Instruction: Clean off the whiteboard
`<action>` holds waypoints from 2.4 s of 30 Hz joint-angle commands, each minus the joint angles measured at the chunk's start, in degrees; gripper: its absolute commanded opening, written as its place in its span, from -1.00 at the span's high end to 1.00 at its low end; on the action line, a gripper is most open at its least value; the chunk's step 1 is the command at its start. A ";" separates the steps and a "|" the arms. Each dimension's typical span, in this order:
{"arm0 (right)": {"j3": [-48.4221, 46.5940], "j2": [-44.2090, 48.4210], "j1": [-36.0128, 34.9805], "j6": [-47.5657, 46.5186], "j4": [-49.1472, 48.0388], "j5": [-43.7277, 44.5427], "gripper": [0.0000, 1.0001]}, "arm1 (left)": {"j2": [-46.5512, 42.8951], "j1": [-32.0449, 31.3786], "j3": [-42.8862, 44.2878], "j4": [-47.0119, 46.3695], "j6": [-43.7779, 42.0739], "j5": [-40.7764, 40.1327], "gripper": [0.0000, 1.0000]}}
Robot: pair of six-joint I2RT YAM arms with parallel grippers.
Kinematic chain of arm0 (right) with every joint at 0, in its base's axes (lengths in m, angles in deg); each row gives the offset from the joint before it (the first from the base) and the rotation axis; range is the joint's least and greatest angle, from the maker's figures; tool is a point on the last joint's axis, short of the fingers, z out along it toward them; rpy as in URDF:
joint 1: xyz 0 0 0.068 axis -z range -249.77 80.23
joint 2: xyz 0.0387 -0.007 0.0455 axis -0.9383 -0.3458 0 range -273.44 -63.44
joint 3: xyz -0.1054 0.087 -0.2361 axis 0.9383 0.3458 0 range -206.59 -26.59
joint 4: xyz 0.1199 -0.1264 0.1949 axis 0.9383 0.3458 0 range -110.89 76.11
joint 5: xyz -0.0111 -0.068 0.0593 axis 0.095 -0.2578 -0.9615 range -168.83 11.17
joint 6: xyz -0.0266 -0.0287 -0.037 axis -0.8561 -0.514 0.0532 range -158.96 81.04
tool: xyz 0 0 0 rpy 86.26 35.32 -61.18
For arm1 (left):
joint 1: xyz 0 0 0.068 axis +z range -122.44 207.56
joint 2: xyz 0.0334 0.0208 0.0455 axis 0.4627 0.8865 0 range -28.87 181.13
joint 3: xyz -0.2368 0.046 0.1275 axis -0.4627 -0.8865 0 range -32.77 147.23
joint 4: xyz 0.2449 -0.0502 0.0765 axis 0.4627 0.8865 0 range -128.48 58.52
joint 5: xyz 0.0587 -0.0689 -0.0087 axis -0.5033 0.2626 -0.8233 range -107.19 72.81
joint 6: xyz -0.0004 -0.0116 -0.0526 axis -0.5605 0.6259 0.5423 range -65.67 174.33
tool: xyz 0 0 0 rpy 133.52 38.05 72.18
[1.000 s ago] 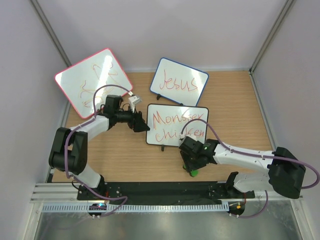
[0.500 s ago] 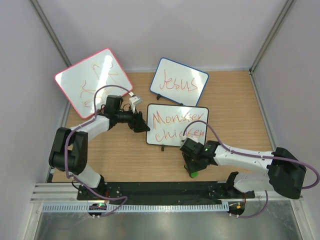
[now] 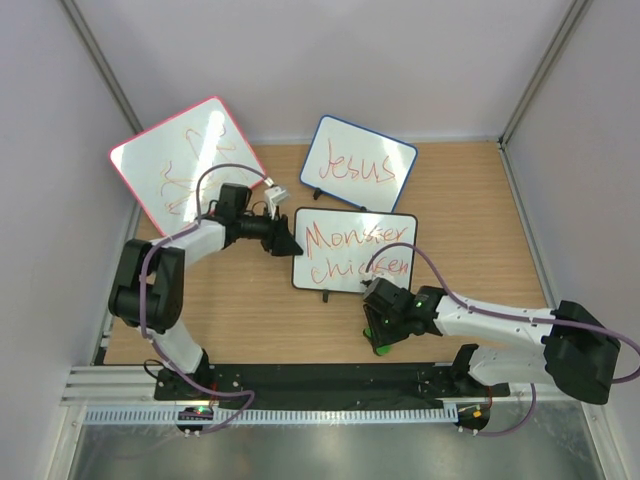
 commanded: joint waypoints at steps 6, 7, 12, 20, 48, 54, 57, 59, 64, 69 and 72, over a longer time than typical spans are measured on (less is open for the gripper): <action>1.47 -0.02 -0.29 -0.92 -4.12 0.30 0.47 | 2.30 -0.48 4.70 5.54 -3.13 3.83 0.13; 1.47 0.33 -0.21 -0.92 -4.20 0.40 0.50 | 2.39 -0.66 5.13 6.86 -3.32 3.74 0.26; 1.38 0.95 -0.29 -1.01 -3.94 1.10 0.95 | 2.75 -1.10 7.16 11.52 -6.75 2.08 0.64; -6.17 0.33 -4.07 -2.67 0.89 6.45 0.98 | 3.36 -1.19 9.36 18.21 -11.58 -0.39 1.00; -44.77 -34.47 0.15 -34.23 -20.63 35.48 0.98 | 3.27 -1.89 9.62 18.12 -11.23 -2.59 0.99; -42.57 -35.70 -2.23 -30.72 -26.08 32.74 0.98 | 2.13 -1.89 8.57 16.54 -11.23 -3.03 0.99; -40.72 -34.65 -1.88 -30.80 -27.50 35.46 0.98 | 1.87 -1.80 8.39 16.45 -11.32 -3.12 0.99; -40.02 -33.95 -1.18 -30.01 -25.75 37.48 0.98 | 1.78 -1.80 8.39 16.54 -11.23 -3.38 0.99; -32.57 -25.36 4.62 -27.20 -25.30 42.58 0.98 | 1.95 -1.80 8.30 16.54 -11.49 -3.82 0.99; -29.47 -23.04 4.90 -25.88 -25.47 41.81 0.98 | 2.13 -1.80 8.74 16.45 -11.41 -3.82 0.99; -30.78 -27.07 1.47 -26.41 -27.49 41.09 0.98 | 2.31 -1.80 8.83 16.45 -11.06 -4.26 1.00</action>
